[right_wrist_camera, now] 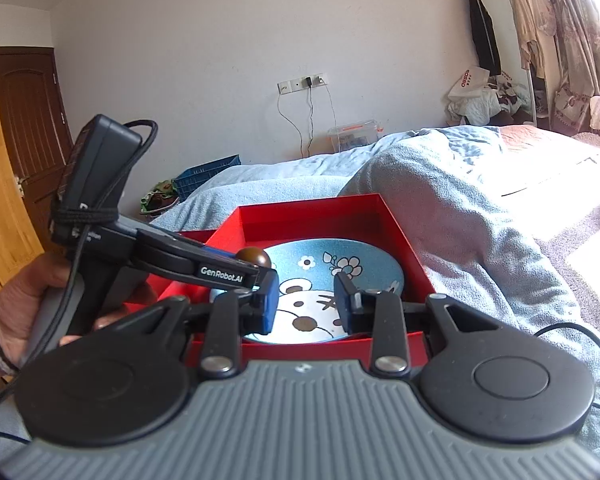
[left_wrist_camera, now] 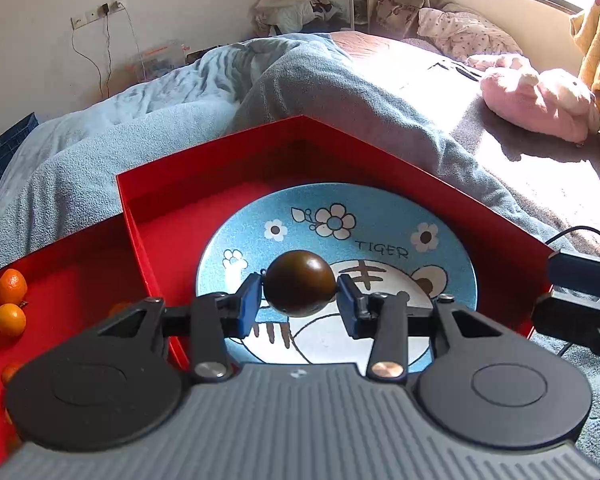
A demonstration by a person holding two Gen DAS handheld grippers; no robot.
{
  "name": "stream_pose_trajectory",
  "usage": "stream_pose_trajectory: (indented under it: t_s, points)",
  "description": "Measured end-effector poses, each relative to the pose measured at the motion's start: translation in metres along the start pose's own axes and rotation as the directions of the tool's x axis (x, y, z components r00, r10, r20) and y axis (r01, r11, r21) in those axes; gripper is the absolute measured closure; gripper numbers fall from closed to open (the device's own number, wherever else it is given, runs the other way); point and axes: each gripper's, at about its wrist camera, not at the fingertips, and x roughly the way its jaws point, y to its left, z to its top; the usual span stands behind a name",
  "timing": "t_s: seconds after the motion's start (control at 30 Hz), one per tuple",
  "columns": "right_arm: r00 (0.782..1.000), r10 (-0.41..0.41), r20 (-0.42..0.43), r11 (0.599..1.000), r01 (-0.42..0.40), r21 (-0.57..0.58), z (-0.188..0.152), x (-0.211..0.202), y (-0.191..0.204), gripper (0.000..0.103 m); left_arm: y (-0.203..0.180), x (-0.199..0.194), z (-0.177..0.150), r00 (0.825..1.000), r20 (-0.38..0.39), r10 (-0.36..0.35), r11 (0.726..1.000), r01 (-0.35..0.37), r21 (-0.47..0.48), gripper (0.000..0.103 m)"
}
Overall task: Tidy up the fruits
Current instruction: 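Carry the dark plum onto the blue plate and open the left tool, then lower the red apple onto the blue plate and open the right tool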
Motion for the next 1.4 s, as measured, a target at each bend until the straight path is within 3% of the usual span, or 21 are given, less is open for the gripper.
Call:
stream_pose_trajectory:
  t_s: [0.1,0.17,0.2,0.23,0.37,0.47,0.53,0.67,0.7,0.73,0.77,0.8,0.9,1.0,1.27,1.37,1.4]
  points:
    - [0.996,0.054,-0.067,0.997,-0.057,-0.055,0.003,0.012,0.009,0.069,0.003,0.008,0.000,1.000,-0.016,0.011,1.000,-0.011,0.007,0.054]
    - [0.984,0.102,-0.143,0.988,-0.117,-0.103,0.007,0.025,0.016,0.069,0.006,0.007,0.004,1.000,-0.010,0.009,1.000,-0.009,0.000,0.047]
    - [0.973,0.127,-0.191,0.979,-0.153,-0.133,0.009,0.032,0.022,0.069,0.008,0.007,0.004,1.000,-0.004,0.004,1.000,-0.004,-0.002,0.039]
    - [0.960,0.149,-0.235,0.969,-0.189,-0.157,0.012,0.039,0.027,0.069,0.010,0.005,0.004,1.000,0.003,0.004,1.000,-0.004,-0.003,0.032]
    - [0.890,0.262,-0.373,0.914,-0.353,-0.199,0.024,0.063,0.041,0.070,0.021,-0.008,0.002,0.999,0.042,-0.001,1.000,0.002,-0.031,0.032]
    - [0.844,0.287,-0.453,0.881,-0.418,-0.223,0.030,0.083,0.051,0.070,0.033,-0.018,-0.001,0.998,0.063,0.008,0.997,-0.003,-0.074,0.032]
    - [0.796,0.315,-0.517,0.879,-0.450,-0.156,0.035,0.101,0.050,0.070,0.042,-0.027,-0.005,0.997,0.075,0.019,0.995,-0.012,-0.095,0.031]
    - [0.652,0.412,-0.636,0.864,-0.502,0.045,0.040,0.140,0.043,0.070,0.057,-0.044,-0.013,0.994,0.102,0.024,0.992,-0.011,-0.123,0.031]
    - [0.627,0.423,-0.654,0.862,-0.501,0.077,0.039,0.147,0.042,0.070,0.059,-0.047,-0.015,0.994,0.109,0.024,0.992,-0.010,-0.128,0.032]
    - [0.620,0.406,-0.671,0.872,-0.482,0.083,0.035,0.151,0.042,0.070,0.061,-0.049,-0.017,0.993,0.114,0.023,0.991,-0.008,-0.131,0.032]
    - [0.634,0.362,-0.684,0.889,-0.456,0.048,0.033,0.154,0.044,0.068,0.063,-0.052,-0.020,0.993,0.119,0.024,0.991,-0.008,-0.133,0.032]
    - [0.662,0.296,-0.688,0.902,-0.431,-0.028,0.033,0.154,0.051,0.075,0.065,-0.055,-0.023,0.992,0.124,0.025,0.991,-0.009,-0.134,0.032]
    - [0.738,0.189,-0.648,0.905,-0.388,-0.178,0.029,0.146,0.070,0.076,0.070,-0.059,-0.029,0.991,0.134,0.013,0.989,0.007,-0.148,0.031]
    - [0.785,0.146,-0.601,0.893,-0.366,-0.262,0.022,0.143,0.086,0.074,0.077,-0.061,-0.035,0.991,0.135,0.008,0.986,0.015,-0.165,0.031]
    - [0.791,0.062,-0.608,0.872,-0.340,-0.353,0.024,0.154,0.106,0.068,0.098,-0.071,-0.060,0.990,0.136,0.026,0.974,0.005,-0.226,0.031]
    - [0.797,0.048,-0.602,0.799,-0.392,-0.455,0.027,0.145,0.118,0.067,0.102,-0.076,-0.068,0.990,0.138,0.030,0.969,0.005,-0.245,0.031]
    - [0.794,0.055,-0.606,0.746,-0.436,-0.504,0.028,0.139,0.123,0.067,0.104,-0.078,-0.070,0.990,0.137,0.032,0.968,0.003,-0.250,0.031]
